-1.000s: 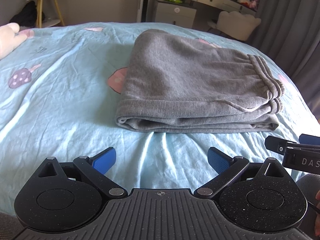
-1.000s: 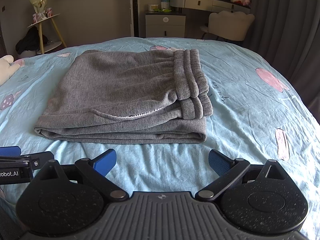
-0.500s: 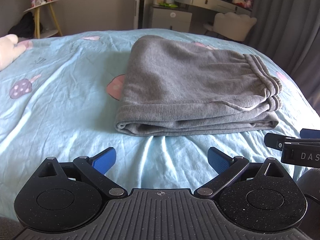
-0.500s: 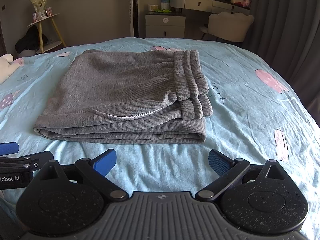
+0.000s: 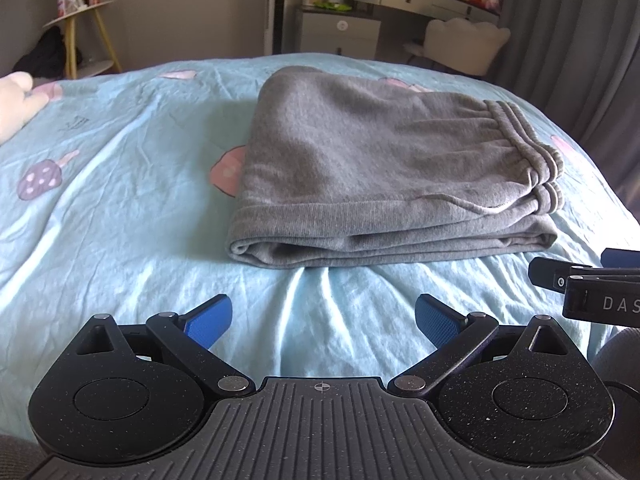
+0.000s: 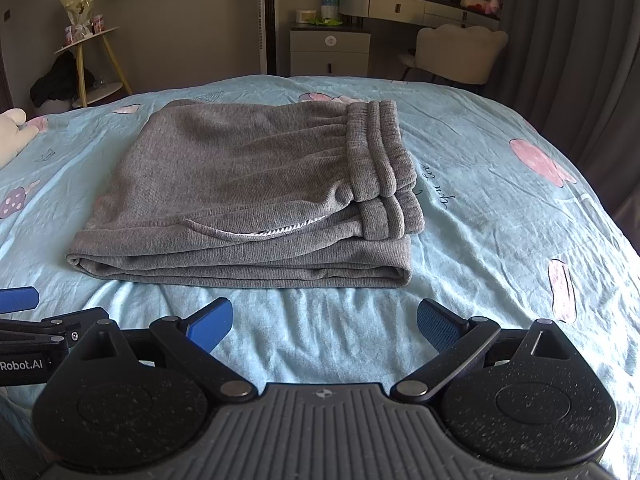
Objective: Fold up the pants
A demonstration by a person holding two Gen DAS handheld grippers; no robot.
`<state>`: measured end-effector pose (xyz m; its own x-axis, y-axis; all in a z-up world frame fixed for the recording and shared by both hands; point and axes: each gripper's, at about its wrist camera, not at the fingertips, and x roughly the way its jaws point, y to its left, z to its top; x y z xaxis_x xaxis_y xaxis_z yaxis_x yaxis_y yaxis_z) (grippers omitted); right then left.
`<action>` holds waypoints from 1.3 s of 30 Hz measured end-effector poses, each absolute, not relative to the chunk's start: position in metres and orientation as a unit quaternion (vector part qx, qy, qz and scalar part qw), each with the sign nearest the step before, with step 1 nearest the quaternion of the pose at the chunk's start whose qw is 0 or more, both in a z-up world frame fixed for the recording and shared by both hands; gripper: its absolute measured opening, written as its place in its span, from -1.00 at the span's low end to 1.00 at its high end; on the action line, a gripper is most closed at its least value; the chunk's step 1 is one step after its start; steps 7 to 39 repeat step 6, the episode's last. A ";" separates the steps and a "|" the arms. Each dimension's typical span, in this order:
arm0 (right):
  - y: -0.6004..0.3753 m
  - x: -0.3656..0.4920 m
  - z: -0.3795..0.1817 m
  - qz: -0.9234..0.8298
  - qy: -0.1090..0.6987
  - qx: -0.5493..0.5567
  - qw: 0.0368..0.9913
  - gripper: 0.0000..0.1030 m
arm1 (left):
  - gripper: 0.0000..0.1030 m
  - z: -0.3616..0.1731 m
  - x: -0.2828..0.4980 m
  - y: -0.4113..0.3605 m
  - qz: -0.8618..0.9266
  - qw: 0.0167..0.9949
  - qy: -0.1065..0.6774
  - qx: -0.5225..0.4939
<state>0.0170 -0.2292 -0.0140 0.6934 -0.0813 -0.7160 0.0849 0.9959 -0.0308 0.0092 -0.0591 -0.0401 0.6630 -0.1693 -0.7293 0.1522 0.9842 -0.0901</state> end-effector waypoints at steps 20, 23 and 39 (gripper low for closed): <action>-0.228 0.017 -0.014 -0.046 0.388 0.003 0.920 0.92 | 0.97 -0.041 0.009 -0.062 -0.093 0.910 0.403 -0.005; -0.228 0.017 -0.014 -0.046 0.388 0.003 0.920 0.92 | 0.97 -0.041 0.009 -0.062 -0.093 0.910 0.403 -0.005; -0.228 0.017 -0.014 -0.046 0.388 0.003 0.920 0.92 | 0.97 -0.041 0.009 -0.062 -0.093 0.910 0.403 -0.005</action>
